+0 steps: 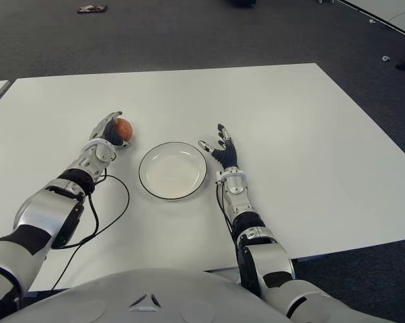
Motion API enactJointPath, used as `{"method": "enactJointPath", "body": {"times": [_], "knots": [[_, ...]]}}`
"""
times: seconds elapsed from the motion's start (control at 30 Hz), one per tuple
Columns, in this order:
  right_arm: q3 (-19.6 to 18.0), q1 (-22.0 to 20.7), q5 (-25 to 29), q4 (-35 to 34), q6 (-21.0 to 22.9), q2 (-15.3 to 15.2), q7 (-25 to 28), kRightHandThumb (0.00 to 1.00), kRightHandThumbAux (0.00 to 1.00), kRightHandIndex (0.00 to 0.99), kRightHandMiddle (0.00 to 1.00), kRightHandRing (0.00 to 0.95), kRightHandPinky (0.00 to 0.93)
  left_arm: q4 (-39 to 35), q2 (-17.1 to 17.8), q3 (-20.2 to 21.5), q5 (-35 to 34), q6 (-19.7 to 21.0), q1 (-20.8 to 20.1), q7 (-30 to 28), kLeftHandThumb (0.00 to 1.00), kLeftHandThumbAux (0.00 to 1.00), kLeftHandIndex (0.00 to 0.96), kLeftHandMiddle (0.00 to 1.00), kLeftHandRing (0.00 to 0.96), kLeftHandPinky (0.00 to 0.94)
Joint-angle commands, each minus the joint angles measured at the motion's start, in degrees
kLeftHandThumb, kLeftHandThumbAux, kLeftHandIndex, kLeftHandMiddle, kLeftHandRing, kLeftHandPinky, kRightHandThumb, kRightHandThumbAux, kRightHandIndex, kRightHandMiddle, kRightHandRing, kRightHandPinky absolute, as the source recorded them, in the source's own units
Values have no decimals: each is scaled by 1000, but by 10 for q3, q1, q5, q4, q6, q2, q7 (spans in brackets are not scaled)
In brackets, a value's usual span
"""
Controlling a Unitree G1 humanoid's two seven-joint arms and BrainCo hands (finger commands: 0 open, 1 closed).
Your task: Put the apples into the plate.
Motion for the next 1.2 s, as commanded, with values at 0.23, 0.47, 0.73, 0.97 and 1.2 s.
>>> {"method": "enactJointPath", "body": {"times": [0.23,0.47,0.73,0.97,1.2], "knots": [[4,28,0,15,39,2,5,144,683,0,0,2,36,23,-19,-9,7,14,30,-14,0,298,0,0,0,0],[5,29,-1,12,42,1,6,141,689,0,0,1,35,24,-23,-9,8,13,33,0,0,311,0,0,0,0],[5,29,0,13,43,1,7,138,698,0,0,2,38,28,-25,-29,27,14,36,14,0,305,0,0,41,185],[4,30,2,12,43,2,7,139,699,0,0,3,41,34,-34,-49,43,17,41,38,0,378,239,393,453,584],[4,30,1,12,45,2,5,142,697,0,0,4,45,41,-48,-62,53,6,59,81,32,491,712,763,770,837]]}}
